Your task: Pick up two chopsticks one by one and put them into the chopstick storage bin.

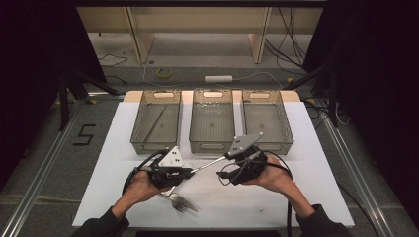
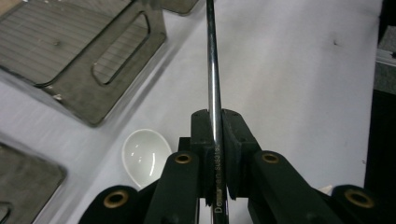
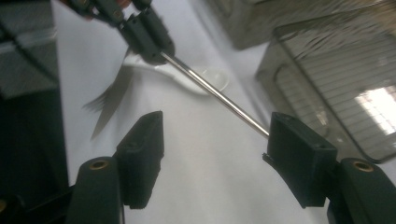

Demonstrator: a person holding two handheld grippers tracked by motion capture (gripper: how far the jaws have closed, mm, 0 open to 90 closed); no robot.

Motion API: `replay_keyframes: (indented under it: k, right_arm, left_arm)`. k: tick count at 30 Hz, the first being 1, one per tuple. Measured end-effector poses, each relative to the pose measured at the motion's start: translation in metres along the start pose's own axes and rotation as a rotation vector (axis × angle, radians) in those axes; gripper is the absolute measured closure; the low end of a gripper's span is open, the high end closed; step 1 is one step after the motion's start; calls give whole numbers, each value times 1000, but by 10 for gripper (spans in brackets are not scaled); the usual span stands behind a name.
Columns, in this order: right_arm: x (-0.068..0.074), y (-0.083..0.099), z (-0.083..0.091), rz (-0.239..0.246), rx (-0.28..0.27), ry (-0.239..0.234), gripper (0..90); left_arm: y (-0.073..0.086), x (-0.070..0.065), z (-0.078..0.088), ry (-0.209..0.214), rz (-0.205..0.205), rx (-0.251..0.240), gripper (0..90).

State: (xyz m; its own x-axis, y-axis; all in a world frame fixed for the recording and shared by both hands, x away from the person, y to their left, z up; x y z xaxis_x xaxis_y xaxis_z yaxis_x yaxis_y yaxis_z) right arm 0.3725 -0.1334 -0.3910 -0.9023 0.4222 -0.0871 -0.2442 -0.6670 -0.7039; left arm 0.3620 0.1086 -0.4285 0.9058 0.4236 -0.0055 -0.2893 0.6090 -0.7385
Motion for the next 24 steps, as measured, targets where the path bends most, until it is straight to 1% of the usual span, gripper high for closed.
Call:
replay_keyframes:
  k: [2, 5, 6, 7, 10, 11, 13, 15, 17, 19, 21, 24]
  right_arm:
    - [1, 6, 2, -45, -52, 40, 362]
    - [-1, 16, 5, -113, -134, 75, 346]
    - [-2, 20, 6, -138, -158, 78, 347]
    - [-4, 25, 8, -171, -189, 85, 346]
    - [-7, 36, 12, -235, -239, 106, 313]
    - [-7, 39, 13, -245, -246, 116, 309]
    - [-7, 47, 16, -277, -283, 118, 309]
    - [-6, 54, 19, -297, -309, 125, 306]
    - [-5, 59, 23, -306, -325, 133, 301]
    - [-4, 66, 27, -321, -338, 155, 279]
    - [-3, 71, 30, -338, -347, 169, 277]
    - [-2, 77, 35, -348, -357, 183, 277]
  left_arm:
    - [0, 2, 0, -15, 13, -7, 836]
    - [1, 5, 2, -34, 34, -25, 836]
    - [0, 6, 4, -47, 41, -33, 836]
    - [0, 8, 5, -50, 48, -43, 836]
    - [1, 12, 10, -74, 70, -65, 836]
    - [1, 13, 11, -82, 78, -75, 836]
    - [1, 15, 14, -92, 90, -85, 836]
    - [1, 17, 16, -101, 104, -92, 836]
    - [1, 19, 18, -107, 120, -103, 836]
    - [1, 22, 19, -122, 123, -105, 836]
    - [0, 25, 22, -138, 134, -111, 836]
    - [-1, 31, 25, -155, 150, -122, 836]
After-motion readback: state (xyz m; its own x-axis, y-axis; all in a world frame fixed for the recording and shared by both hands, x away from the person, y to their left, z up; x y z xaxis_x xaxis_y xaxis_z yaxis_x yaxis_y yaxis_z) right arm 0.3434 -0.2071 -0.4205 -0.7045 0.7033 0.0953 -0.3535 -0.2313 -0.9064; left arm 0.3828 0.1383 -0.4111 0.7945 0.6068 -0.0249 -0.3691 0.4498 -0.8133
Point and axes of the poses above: each handheld gripper's, and its own axes: z roughly backward along the jaws, y roughly out of its underside, x roughly to its left, the point moved 2 cm from there along -z, roughly forward along the jaws, and after that the axes turned 3 degrees about y, right-handed, at the moved point
